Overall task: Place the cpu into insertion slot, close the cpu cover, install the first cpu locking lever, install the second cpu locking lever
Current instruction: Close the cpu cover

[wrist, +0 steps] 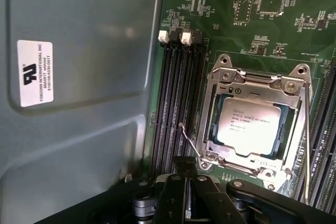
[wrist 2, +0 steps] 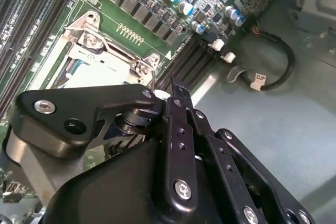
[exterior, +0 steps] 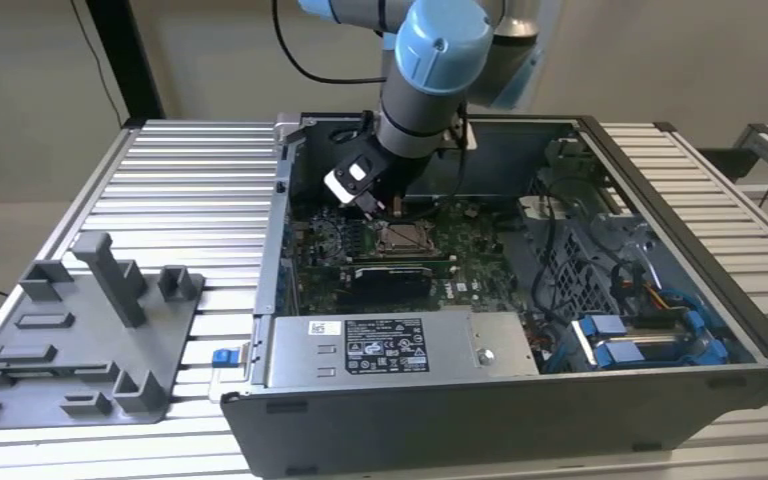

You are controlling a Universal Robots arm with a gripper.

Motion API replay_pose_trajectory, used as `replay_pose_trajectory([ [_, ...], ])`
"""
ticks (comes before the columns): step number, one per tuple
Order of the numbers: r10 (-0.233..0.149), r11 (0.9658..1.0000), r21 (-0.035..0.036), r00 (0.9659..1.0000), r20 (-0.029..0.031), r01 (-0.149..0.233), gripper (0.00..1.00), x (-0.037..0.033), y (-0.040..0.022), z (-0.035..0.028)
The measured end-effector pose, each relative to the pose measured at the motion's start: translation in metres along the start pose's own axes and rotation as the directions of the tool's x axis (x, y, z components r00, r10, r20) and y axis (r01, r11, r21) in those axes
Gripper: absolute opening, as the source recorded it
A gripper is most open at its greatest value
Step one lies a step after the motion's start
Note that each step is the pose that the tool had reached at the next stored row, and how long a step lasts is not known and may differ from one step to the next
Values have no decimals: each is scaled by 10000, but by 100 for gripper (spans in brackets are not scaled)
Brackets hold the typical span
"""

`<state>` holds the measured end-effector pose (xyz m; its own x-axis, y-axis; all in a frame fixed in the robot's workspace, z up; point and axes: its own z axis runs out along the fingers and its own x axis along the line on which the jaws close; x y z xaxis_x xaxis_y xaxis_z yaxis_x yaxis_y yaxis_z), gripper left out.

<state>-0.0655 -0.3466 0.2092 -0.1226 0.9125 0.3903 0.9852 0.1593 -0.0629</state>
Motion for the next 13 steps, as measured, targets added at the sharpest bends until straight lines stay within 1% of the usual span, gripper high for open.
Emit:
replay_pose_trajectory([
  [2, -5, 10000, -2, 10000, 1, 5, 0, -2, 2, 15],
  [8, -5, 10000, -2, 10000, 4, 5, 0, -3, 7, 22],
  [13, -5, 10000, -2, 10000, 2, 5, 0, -9, 43, 26],
])
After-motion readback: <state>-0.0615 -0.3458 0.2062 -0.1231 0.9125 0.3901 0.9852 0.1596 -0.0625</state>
